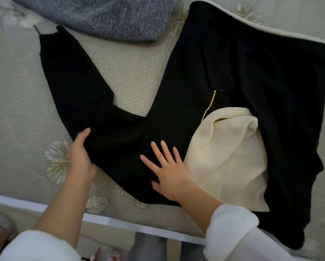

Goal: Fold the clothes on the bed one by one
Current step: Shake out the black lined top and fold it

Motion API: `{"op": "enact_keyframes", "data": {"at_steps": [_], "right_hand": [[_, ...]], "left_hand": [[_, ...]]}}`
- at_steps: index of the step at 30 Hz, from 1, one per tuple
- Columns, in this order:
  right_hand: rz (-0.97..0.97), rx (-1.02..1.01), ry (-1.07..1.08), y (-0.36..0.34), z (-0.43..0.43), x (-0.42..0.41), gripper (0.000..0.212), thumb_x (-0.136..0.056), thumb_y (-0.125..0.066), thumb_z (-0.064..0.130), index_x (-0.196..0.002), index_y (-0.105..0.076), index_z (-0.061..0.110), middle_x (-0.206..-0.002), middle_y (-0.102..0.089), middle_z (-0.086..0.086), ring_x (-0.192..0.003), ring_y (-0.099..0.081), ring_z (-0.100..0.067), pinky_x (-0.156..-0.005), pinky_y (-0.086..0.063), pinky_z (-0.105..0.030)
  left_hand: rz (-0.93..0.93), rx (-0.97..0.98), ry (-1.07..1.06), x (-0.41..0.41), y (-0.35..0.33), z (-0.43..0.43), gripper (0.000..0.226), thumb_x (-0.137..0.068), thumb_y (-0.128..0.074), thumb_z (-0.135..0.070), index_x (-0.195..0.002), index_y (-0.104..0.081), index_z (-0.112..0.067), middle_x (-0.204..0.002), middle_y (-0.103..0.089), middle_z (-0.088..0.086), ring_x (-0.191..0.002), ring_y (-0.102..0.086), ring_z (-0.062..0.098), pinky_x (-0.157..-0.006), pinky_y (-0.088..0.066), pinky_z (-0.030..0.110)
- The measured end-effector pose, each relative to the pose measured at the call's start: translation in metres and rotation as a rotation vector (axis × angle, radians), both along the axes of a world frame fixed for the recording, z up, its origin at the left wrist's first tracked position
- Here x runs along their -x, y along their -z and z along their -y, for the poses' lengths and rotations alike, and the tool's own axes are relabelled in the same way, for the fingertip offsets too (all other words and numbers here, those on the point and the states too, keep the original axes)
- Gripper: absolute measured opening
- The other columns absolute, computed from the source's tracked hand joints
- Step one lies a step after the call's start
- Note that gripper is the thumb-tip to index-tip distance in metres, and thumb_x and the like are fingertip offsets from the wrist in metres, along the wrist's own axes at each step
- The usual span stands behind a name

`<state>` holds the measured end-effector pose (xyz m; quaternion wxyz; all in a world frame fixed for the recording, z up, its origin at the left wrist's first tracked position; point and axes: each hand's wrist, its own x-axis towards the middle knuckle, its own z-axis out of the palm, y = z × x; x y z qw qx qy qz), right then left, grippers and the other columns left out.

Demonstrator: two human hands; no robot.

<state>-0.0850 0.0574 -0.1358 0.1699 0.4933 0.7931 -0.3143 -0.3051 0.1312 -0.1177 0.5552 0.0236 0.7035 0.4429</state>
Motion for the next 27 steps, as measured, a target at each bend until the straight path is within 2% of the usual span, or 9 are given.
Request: {"op": "enact_keyframes", "data": {"at_steps": [3,7,10,14,16,18,21,24,27], "right_hand": [[-0.081,0.114,0.08,0.0,-0.007,-0.004,0.073,-0.094,-0.046,0.045,-0.15,0.0,0.042,-0.155,0.029,0.002,-0.141,0.031,-0.024,-0.114,0.013,-0.047],[-0.298,0.121,0.356,-0.017,-0.021,-0.017,0.052,-0.096,-0.048,0.033,-0.146,-0.037,0.025,-0.16,-0.017,0.0,-0.148,-0.008,-0.017,-0.118,-0.013,-0.034],[-0.384,-0.154,0.564,-0.033,-0.019,-0.034,0.037,-0.093,-0.053,0.019,-0.13,-0.057,0.015,-0.141,-0.05,-0.002,-0.133,-0.04,-0.013,-0.108,-0.028,-0.019],[-0.396,-0.404,0.905,-0.043,-0.014,-0.072,0.027,-0.09,-0.057,0.009,-0.116,-0.063,0.014,-0.12,-0.057,0.005,-0.114,-0.045,-0.002,-0.098,-0.033,-0.014],[-0.411,-0.428,1.068,-0.046,-0.013,-0.091,0.025,-0.089,-0.056,0.007,-0.111,-0.062,0.017,-0.113,-0.056,0.01,-0.109,-0.046,-0.002,-0.094,-0.036,-0.013],[-0.43,-0.432,1.234,-0.048,-0.012,-0.107,0.026,-0.088,-0.054,0.006,-0.106,-0.061,0.024,-0.107,-0.056,0.014,-0.105,-0.051,-0.003,-0.088,-0.037,-0.012],[-0.444,-0.455,1.492,-0.05,-0.012,-0.13,0.029,-0.088,-0.053,0.006,-0.103,-0.059,0.03,-0.102,-0.056,0.019,-0.095,-0.054,0.001,-0.08,-0.041,-0.013],[-0.428,-0.455,1.68,-0.05,-0.012,-0.152,0.026,-0.09,-0.055,0.012,-0.109,-0.058,0.03,-0.101,-0.058,0.018,-0.092,-0.056,0.006,-0.073,-0.04,-0.01],[-0.465,-0.32,1.788,-0.048,-0.014,-0.166,0.032,-0.089,-0.059,0.015,-0.118,-0.055,0.027,-0.102,-0.059,0.016,-0.092,-0.058,0.001,-0.076,-0.045,-0.014]], "left_hand": [[0.129,-0.013,0.074,0.011,-0.011,-0.017,0.018,-0.079,-0.067,-0.038,-0.094,-0.076,-0.031,-0.109,-0.072,-0.002,-0.097,-0.07,0.019,-0.078,-0.055,0.037],[0.053,-0.012,0.154,0.015,-0.024,-0.036,0.024,-0.082,-0.067,-0.034,-0.105,-0.074,-0.029,-0.108,-0.073,-0.003,-0.097,-0.07,0.017,-0.08,-0.054,0.037],[-0.134,-0.15,-0.005,0.007,-0.04,-0.049,0.036,-0.078,-0.071,-0.022,-0.114,-0.068,-0.018,-0.111,-0.071,0.001,-0.101,-0.068,0.016,-0.089,-0.055,0.035],[-0.601,-0.423,0.154,-0.04,-0.066,-0.058,0.017,-0.08,-0.069,-0.026,-0.096,-0.065,-0.022,-0.093,-0.069,-0.009,-0.087,-0.066,0.002,-0.085,-0.055,0.028],[-0.848,-0.59,0.321,-0.076,-0.07,-0.059,0.024,-0.085,-0.065,-0.03,-0.1,-0.062,-0.012,-0.098,-0.065,-0.005,-0.088,-0.061,0.004,-0.088,-0.051,0.025],[-0.99,-0.804,0.568,-0.117,-0.068,-0.059,0.024,-0.088,-0.063,-0.024,-0.097,-0.059,-0.002,-0.117,-0.062,0.014,-0.108,-0.058,0.021,-0.097,-0.043,0.028],[-1.004,-1.101,1.292,-0.177,-0.05,-0.048,0.013,-0.083,-0.066,-0.012,-0.087,-0.056,-0.006,-0.147,-0.039,0.02,-0.138,-0.033,0.035,-0.113,-0.027,0.041],[-0.913,-0.85,2.019,-0.199,-0.016,-0.022,0.035,-0.089,-0.057,-0.034,-0.122,-0.049,-0.024,-0.161,-0.004,-0.001,-0.148,0.008,0.02,-0.119,-0.005,0.05],[-0.862,-0.649,2.151,-0.186,0.015,0.001,0.064,-0.091,-0.045,-0.053,-0.148,-0.021,-0.036,-0.158,0.017,-0.01,-0.143,0.025,0.012,-0.117,0.013,0.042]]}}
